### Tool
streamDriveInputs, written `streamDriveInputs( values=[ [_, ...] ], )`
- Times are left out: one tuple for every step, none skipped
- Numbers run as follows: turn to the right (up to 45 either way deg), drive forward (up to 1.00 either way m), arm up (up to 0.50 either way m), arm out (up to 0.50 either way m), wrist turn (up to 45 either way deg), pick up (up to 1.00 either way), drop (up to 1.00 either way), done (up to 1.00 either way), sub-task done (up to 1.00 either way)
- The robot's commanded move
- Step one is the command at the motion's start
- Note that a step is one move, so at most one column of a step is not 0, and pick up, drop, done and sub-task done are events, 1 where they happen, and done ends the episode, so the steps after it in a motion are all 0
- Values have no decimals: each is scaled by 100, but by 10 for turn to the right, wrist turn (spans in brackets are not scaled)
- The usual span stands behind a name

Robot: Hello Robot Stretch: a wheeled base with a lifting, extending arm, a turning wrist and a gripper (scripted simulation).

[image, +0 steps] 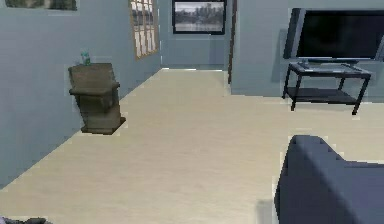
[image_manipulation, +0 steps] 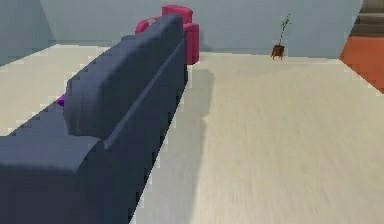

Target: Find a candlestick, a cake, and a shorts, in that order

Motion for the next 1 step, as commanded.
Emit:
streamDriveInputs(
  values=[
    [30, 0, 0, 0, 0, 0, 0, 0, 0]
  ],
)
